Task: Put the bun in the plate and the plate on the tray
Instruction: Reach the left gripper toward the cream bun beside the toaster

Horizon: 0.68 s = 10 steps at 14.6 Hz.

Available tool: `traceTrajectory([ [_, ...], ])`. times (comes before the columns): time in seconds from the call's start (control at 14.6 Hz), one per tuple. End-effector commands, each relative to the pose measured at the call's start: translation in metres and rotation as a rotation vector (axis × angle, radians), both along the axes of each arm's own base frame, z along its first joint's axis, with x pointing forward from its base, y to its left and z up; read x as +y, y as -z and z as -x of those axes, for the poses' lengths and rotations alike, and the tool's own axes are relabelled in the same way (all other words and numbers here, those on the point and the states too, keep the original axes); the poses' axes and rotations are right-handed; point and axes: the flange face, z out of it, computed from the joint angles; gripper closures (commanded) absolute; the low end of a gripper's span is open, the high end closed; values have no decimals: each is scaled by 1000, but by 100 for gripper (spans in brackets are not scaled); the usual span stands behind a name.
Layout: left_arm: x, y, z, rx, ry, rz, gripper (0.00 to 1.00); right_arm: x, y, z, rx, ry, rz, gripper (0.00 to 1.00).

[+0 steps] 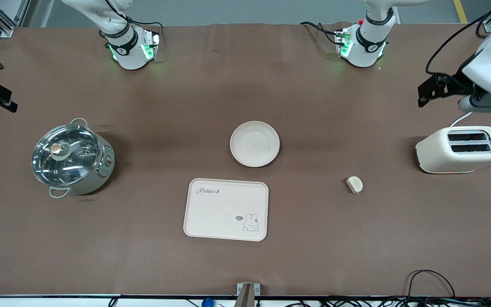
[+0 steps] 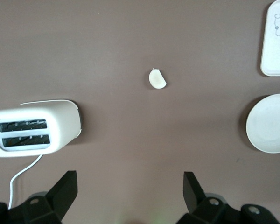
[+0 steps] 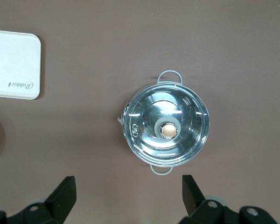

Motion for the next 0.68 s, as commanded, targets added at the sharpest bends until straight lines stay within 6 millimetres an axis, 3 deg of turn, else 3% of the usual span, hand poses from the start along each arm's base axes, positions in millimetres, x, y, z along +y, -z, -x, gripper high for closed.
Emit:
traceTrajectory([
  [0.0,-1,59,-61,-7,-3,14,0,0,-1,7,2,-9,2,0],
  [0.27,8,167,-108,14,-98,29,0,0,-1,7,2,-9,2,0],
  [0.62,6,296,-109,32,-205,37,0,1,-1,6,1,-11,3,0],
])
